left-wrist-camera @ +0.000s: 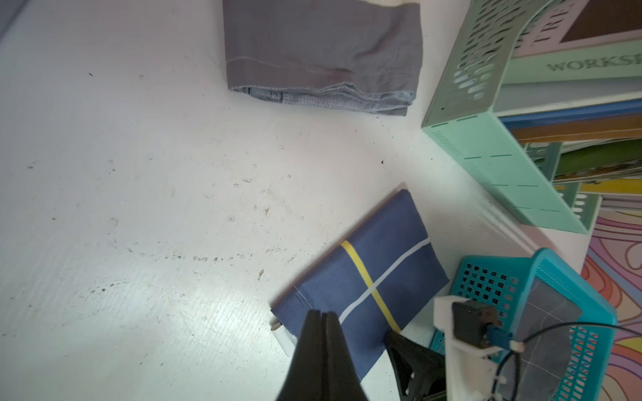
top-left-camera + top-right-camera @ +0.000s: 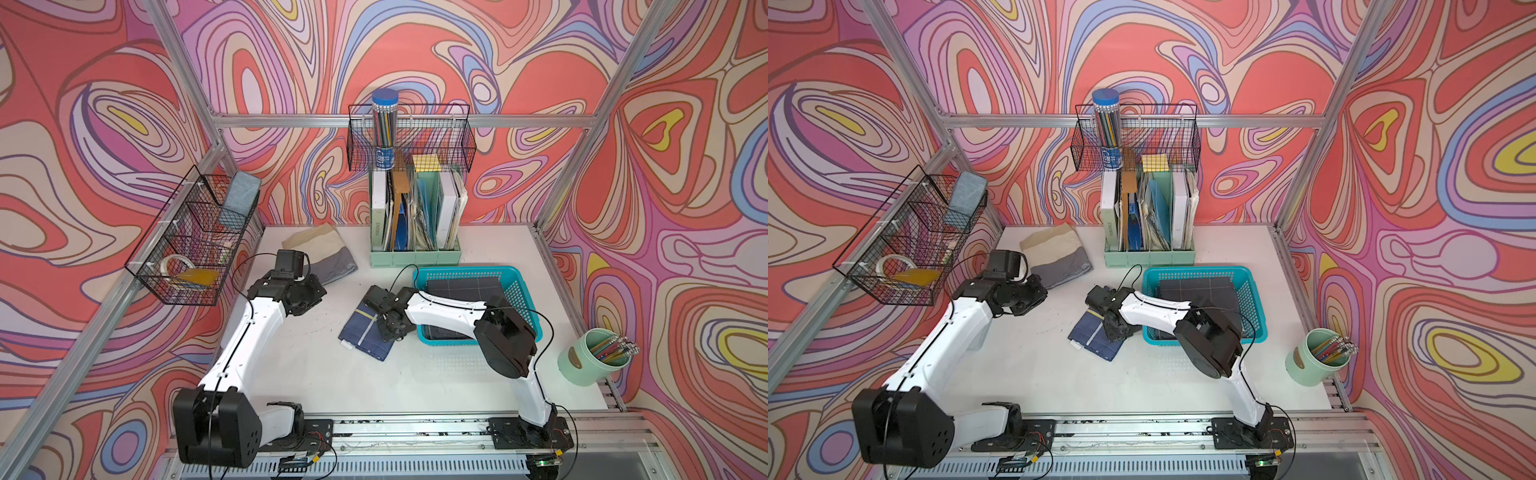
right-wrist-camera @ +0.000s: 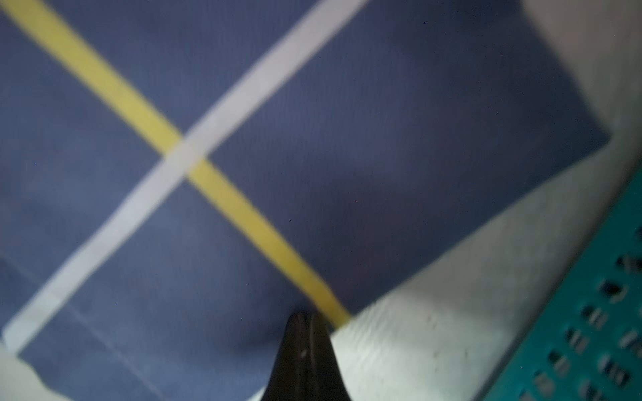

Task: Put the folded pillowcase in the basket
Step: Adjust the pillowcase at the center of the board.

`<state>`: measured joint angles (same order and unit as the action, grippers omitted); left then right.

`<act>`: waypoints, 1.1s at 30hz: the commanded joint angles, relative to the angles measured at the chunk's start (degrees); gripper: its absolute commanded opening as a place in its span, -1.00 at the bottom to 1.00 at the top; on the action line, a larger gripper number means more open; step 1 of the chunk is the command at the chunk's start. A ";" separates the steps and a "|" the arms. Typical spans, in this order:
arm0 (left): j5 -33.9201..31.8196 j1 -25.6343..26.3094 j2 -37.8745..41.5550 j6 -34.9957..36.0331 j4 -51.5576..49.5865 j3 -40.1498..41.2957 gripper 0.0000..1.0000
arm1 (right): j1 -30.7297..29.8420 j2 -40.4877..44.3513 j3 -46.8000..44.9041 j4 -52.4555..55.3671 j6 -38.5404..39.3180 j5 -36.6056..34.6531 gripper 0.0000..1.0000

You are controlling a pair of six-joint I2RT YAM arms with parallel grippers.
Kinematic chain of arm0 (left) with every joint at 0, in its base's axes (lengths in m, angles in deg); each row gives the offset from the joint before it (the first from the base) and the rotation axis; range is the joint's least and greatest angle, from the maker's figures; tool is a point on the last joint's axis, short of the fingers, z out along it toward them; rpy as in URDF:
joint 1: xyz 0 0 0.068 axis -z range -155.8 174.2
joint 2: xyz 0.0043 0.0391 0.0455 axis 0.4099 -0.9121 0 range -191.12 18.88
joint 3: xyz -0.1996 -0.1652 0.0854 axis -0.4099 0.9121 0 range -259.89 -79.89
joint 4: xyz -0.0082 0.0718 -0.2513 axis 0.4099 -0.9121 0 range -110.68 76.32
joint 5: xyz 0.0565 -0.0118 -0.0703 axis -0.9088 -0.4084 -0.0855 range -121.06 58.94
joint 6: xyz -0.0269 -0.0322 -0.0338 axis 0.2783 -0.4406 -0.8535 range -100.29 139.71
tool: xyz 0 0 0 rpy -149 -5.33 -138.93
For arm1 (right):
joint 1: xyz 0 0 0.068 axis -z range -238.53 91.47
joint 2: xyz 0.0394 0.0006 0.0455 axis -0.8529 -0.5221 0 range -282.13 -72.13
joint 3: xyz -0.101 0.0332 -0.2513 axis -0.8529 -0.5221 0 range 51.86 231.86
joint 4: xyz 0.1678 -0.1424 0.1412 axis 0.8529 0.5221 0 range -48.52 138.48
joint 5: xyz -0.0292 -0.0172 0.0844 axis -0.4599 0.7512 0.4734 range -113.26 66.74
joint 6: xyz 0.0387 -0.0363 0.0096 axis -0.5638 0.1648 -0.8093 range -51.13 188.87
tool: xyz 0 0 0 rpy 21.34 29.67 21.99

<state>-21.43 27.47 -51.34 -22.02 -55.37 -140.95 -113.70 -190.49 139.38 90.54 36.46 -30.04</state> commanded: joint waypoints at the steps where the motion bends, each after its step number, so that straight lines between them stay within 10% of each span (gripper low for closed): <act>1: 0.87 -0.37 1.20 1.32 -4.15 2.00 -1.00 | -1.11 4.88 -3.58 -1.71 -2.01 2.69 -1.00; 14: -0.90 -0.36 6.92 1.83 -5.73 3.22 -1.00 | -4.58 -6.73 4.38 -4.93 1.62 10.64 -1.00; 27: -2.53 -2.57 7.57 1.43 -7.35 3.37 -1.00 | -4.07 -17.76 24.44 -20.14 -9.52 35.97 -1.00; 33: 3.19 -4.23 2.33 4.87 -5.33 3.19 -1.00 | 0.85 -8.33 21.14 -9.81 -2.45 27.23 -1.00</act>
<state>-22.18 23.73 -46.09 -20.01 -61.60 -138.07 -116.19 -205.77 162.60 74.58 30.89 1.67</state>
